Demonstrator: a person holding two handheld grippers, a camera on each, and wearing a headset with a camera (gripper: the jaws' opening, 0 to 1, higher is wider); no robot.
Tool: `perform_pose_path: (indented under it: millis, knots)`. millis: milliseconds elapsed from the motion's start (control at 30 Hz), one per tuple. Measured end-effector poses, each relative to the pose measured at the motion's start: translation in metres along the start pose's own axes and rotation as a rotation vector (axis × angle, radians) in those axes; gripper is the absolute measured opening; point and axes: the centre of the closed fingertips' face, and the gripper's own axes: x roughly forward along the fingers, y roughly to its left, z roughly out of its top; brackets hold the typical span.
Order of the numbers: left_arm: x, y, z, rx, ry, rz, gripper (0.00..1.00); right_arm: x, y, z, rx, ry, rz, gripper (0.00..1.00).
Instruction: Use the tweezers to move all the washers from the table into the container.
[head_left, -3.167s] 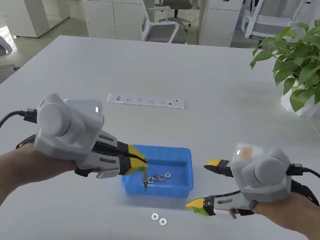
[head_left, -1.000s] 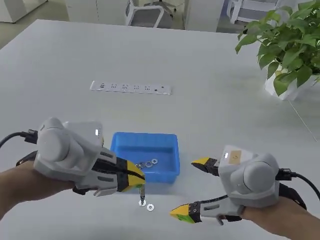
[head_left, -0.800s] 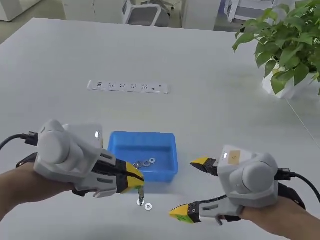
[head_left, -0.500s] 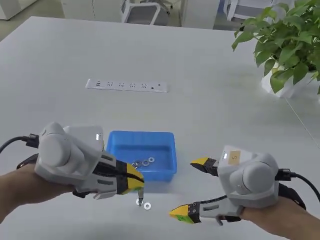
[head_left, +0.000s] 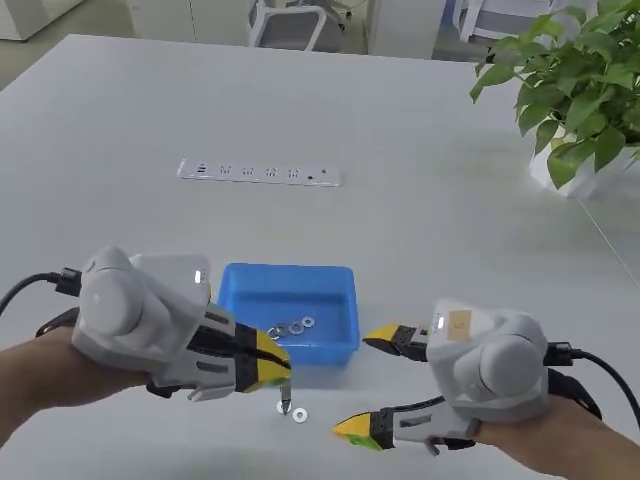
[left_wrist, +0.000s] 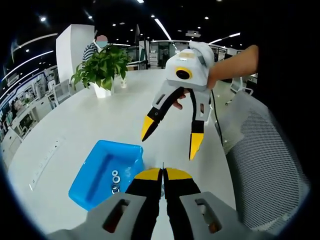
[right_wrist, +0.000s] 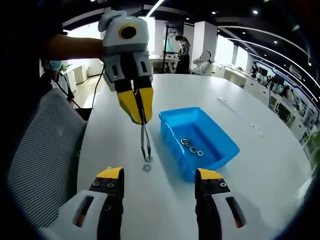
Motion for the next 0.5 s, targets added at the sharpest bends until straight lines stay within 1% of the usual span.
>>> perform_pose_path:
  millis: [33,133,367,500]
  knots:
    - [0.000,0.000,0.000,0.002,0.000,-0.003,0.05,0.002,0.002,0.002,-0.019,-0.004,0.015,0.55]
    - [0.000,-0.001,0.000,0.010,0.006,-0.012,0.05,0.008,0.004,0.006,-0.039,-0.006,0.042,0.49]
    - [0.000,-0.001,0.000,0.028,0.020,-0.029,0.05,0.024,0.012,0.011,-0.096,0.005,0.120,0.36]
    - [0.000,0.000,0.000,0.033,0.027,-0.037,0.05,0.032,0.015,0.012,-0.121,0.014,0.152,0.31]
